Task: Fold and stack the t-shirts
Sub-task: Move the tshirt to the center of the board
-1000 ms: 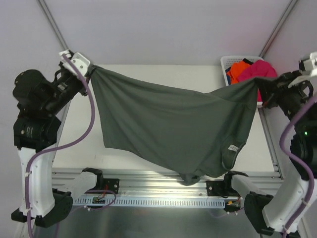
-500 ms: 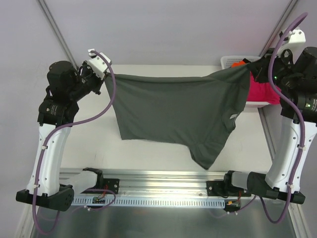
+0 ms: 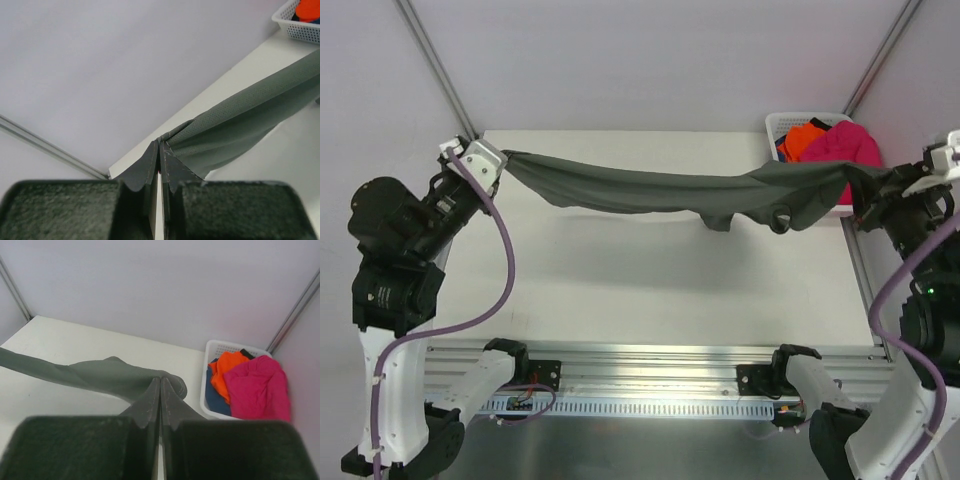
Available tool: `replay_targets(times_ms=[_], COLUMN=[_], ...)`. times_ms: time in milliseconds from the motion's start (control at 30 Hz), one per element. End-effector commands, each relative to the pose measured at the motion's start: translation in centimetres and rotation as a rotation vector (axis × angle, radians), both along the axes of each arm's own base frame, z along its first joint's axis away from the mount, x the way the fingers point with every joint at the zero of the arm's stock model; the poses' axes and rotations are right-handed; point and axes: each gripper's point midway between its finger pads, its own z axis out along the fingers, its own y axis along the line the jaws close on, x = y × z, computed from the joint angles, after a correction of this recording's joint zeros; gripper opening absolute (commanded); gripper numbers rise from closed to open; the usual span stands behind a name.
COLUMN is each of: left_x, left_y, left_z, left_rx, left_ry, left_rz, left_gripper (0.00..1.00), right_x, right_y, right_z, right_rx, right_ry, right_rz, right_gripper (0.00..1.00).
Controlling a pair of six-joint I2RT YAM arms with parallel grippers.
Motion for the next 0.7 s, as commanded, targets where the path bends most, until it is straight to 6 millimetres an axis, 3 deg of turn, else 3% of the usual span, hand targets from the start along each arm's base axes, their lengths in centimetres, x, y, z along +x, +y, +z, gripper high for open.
replay_targets(times_ms=[0,233,333,433,667], left_x=[-1.6,-3.7,-3.6,-2.8,2.5], left_y=[0.5,0.8,1.0,1.3,1.5], left_z=[3.5,4.9,5.1,4.1,-3.6], left_rx=[-0.02,-0.039,-0.034,0.019,0.145], left_ry=[-0.121,-0.171,-0.177,-0.174,-0.01], left_rz=[0.015,0.013,0.024,0.038,0.082], left_gripper=[0.0,0.0,0.0,0.0,0.0], right_x=[-1.2,-3.4,-2.9,-0.6,7.7], right_y=[-0.6,-0.6,-0.8,-1.1,-1.7], right_z=[1.5,3.4,4.0,4.2,1.7], right_rx=[-0.059,-0.086,-0.086,-0.067,0.008], right_ry=[-0.074,-0.13,-0.144,-0.131,-0.016], right_rz=[-0.038,-0.051,-0.062,-0.064,-0.038], right_gripper=[0.01,0.01,0.0,0.0,0.01])
